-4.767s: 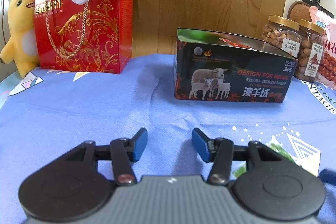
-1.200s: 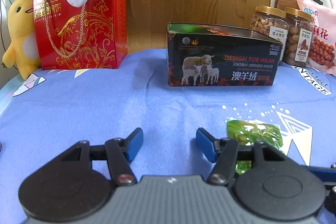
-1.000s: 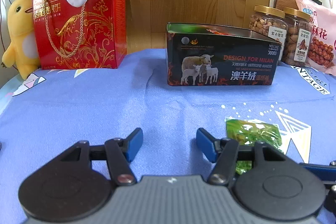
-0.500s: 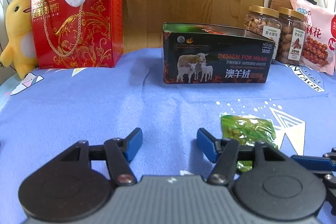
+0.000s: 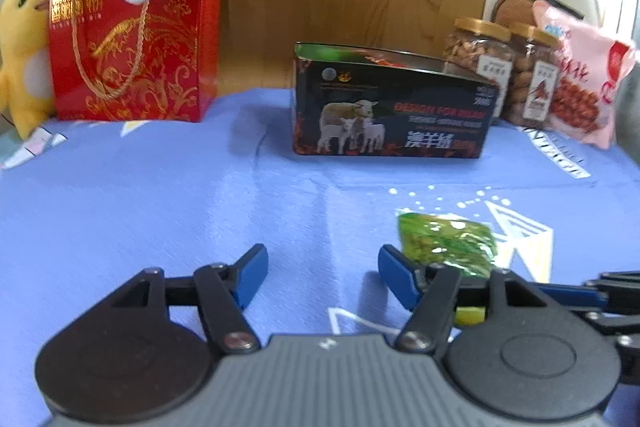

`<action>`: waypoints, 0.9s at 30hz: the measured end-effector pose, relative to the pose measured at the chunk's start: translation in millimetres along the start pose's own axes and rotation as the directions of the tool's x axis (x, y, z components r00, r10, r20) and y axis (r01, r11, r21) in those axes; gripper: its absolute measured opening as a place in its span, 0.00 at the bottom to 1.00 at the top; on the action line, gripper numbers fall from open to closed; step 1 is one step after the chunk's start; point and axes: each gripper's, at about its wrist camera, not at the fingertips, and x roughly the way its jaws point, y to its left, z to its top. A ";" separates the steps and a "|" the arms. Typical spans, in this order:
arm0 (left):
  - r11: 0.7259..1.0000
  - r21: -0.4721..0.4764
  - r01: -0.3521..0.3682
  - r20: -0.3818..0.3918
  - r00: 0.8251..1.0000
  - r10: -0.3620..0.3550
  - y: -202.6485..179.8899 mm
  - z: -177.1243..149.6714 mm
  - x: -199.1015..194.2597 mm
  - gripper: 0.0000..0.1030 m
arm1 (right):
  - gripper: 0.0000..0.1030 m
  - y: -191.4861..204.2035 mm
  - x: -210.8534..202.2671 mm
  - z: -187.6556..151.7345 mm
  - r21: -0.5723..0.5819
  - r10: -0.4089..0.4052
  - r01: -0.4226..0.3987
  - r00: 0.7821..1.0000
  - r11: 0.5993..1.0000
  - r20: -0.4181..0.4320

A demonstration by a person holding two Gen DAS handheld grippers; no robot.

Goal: Organize snacks
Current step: 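Carry the green bag into the tin box and open the right gripper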

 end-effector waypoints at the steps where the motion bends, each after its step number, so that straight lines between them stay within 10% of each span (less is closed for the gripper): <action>1: 1.000 -0.013 0.027 -0.002 1.000 -0.027 2.1 0.2 -1.3 0.61 | 0.26 -0.4 0.3 0.3 0.002 0.001 -0.001 1.000 1.000 -0.001; 11: 0.915 -0.129 0.381 -0.095 0.914 -0.394 -1.9 10.6 -4.8 0.57 | 0.43 7.7 1.9 5.4 -0.086 -0.057 0.056 0.998 0.995 -0.004; 17: 0.890 -0.204 0.408 -0.132 0.889 -0.438 -10.5 12.1 16.3 0.44 | 0.40 7.6 8.6 7.2 -0.102 -0.053 0.051 0.998 0.993 -0.019; 27: 0.909 -0.191 0.369 -0.069 0.919 -0.388 -14.5 31.1 8.3 0.28 | 0.26 9.3 -1.9 16.9 -0.094 -0.048 0.057 0.995 0.994 0.091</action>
